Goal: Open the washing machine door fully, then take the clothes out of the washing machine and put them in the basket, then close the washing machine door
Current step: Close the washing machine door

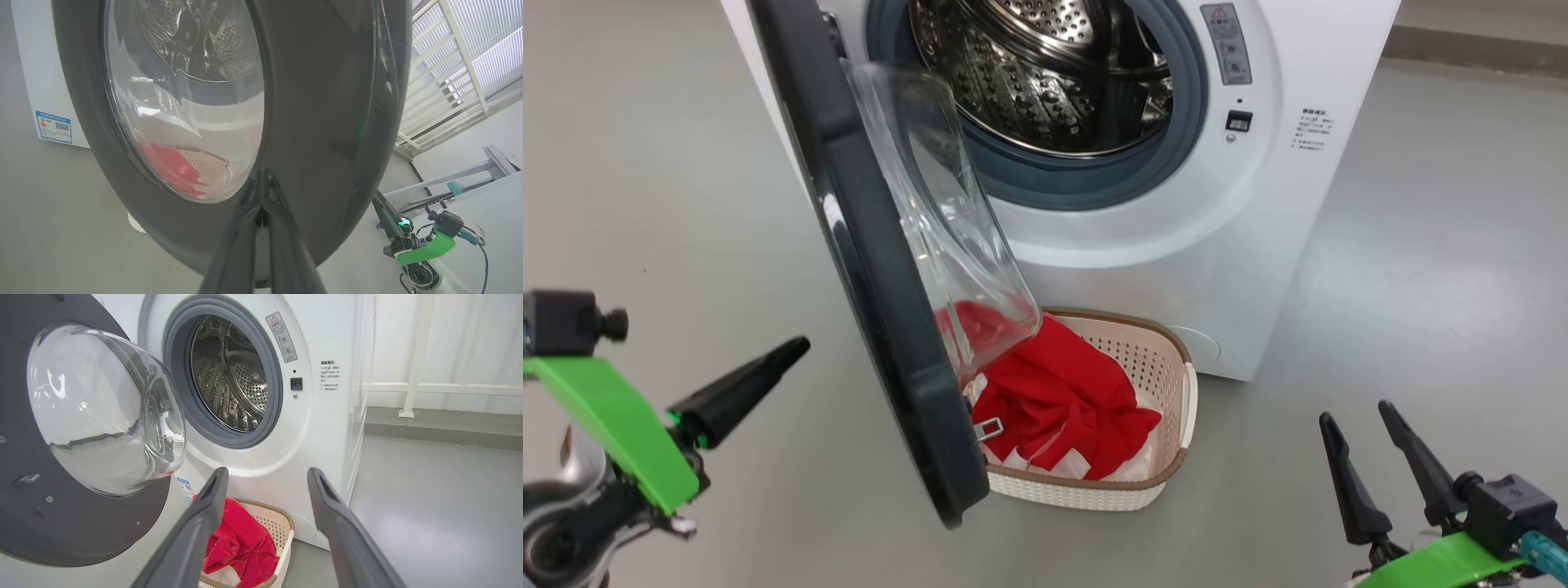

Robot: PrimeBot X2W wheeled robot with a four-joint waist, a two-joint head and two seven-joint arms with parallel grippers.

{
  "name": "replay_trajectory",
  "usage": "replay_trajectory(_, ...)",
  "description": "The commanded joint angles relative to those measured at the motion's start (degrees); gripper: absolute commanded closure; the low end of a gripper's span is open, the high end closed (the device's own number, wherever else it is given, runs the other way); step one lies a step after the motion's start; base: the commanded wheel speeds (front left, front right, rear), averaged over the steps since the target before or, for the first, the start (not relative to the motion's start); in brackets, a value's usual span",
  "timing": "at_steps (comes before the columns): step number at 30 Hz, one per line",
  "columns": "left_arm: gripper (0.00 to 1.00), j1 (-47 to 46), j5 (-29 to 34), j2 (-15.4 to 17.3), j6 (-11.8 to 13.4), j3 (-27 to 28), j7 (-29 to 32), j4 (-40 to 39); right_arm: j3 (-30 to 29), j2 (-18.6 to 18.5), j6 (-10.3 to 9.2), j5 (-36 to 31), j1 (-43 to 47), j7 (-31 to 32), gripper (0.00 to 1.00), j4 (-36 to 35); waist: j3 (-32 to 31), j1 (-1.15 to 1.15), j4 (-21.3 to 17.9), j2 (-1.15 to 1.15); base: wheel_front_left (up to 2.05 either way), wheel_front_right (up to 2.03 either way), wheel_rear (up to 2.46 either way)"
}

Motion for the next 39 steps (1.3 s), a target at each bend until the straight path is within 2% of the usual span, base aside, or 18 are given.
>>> replay_trajectory(1,0.56,-0.41,0.21,3.15,-0.38,2.61,-0.95,-0.7,1.53,-0.57,0.37,-0.2,0.44,-0.37,0.0,-1.19,-0.65,0.0,0.35,0.0,0.0,0.0,0.0)
replay_trajectory(2,0.45,0.51,0.25,3.29,-0.38,2.44,-1.52,-0.68,1.58,-0.61,0.37,-0.16,0.65,-0.37,0.0,-1.16,-0.97,0.0,0.49,0.0,0.0,0.0,0.0)
replay_trajectory(4,0.02,2.26,0.17,3.53,-0.38,2.52,-3.04,-0.28,1.69,-0.66,0.37,-0.13,1.03,-0.37,0.0,-1.18,-1.35,0.0,0.73,0.0,0.0,0.0,0.0)
replay_trajectory(5,0.0,3.08,0.26,3.69,-0.38,2.45,-3.73,-0.02,1.73,-0.7,0.37,-0.12,1.17,-0.37,0.0,-1.22,-1.47,0.0,0.86,0.0,0.0,0.0,0.0)
replay_trajectory(19,0.0,13.35,1.33,2.79,-0.38,2.01,-16.91,5.55,1.72,-0.7,0.37,-0.18,2.25,-0.37,0.0,-1.41,-2.19,0.0,2.37,0.0,0.0,0.0,0.0)
replay_trajectory(29,0.0,19.95,0.4,-1.05,-0.38,1.43,-26.83,9.43,1.49,-0.55,0.37,-0.21,2.42,-0.37,0.0,-1.52,-1.71,0.0,2.79,0.0,0.0,0.0,0.0)
replay_trajectory(39,0.0,22.12,5.94,-2.76,-0.38,-2.16,-35.84,15.68,1.17,-0.57,0.37,-0.11,2.36,-0.37,0.0,-1.32,-1.46,0.0,2.6,0.0,0.0,0.0,0.0)
